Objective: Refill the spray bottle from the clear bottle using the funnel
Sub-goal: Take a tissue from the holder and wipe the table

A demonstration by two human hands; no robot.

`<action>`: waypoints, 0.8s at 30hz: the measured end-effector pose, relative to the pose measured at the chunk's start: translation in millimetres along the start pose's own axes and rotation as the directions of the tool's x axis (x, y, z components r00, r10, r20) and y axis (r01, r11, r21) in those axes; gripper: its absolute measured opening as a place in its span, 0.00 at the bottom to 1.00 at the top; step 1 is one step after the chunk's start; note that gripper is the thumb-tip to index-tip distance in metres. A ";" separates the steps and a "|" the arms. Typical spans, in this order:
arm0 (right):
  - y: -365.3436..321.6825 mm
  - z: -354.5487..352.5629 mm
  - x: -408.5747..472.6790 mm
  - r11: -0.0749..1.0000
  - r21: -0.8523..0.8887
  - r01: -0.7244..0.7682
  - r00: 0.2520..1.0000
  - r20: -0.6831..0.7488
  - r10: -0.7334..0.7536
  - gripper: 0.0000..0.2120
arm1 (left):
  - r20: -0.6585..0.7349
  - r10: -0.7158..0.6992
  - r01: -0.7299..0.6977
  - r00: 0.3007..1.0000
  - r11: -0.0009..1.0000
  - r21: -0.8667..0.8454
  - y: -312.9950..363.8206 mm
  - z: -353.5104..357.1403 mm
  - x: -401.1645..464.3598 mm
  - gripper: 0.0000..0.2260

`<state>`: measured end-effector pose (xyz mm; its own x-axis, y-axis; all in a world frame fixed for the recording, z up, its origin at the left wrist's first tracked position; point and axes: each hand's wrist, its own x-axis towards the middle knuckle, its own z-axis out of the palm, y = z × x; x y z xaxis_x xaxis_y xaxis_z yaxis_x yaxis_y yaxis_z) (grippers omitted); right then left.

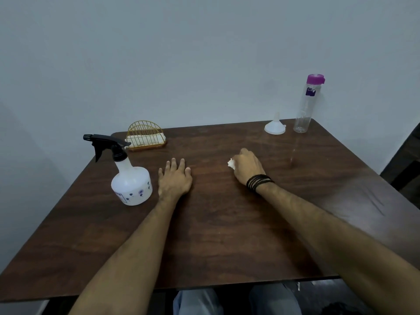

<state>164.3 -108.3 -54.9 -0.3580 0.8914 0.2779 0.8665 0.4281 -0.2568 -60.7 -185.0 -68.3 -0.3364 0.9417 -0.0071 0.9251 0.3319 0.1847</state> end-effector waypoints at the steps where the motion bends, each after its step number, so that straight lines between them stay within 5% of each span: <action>1: -5.9 4.4 2.4 1.000 0.001 0.013 1.000 0.010 -0.013 0.13 | -0.002 -0.002 0.002 1.000 1.000 0.000 1.4 -0.3 0.2 0.26; 12: -94.4 40.2 24.7 0.855 0.267 0.444 0.853 0.164 -0.495 0.12 | -0.047 0.012 -0.011 0.999 1.000 0.005 0.6 2.2 3.3 0.25; 16: -85.3 38.6 48.7 0.891 0.137 0.433 0.868 0.202 -0.453 0.12 | -0.031 0.017 -0.016 0.999 1.000 0.012 -1.1 0.1 5.5 0.25; 24: 16.6 3.3 61.6 0.988 0.005 0.153 0.967 0.204 -0.151 0.16 | -0.012 0.014 -0.014 1.000 1.000 0.013 -2.1 -1.5 4.7 0.25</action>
<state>155.6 -45.8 -45.2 -0.5478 0.8282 0.1187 0.7998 0.5600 -0.2161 -64.4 -181.3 -67.2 -0.3257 0.9454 0.0068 0.9317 0.3198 0.1724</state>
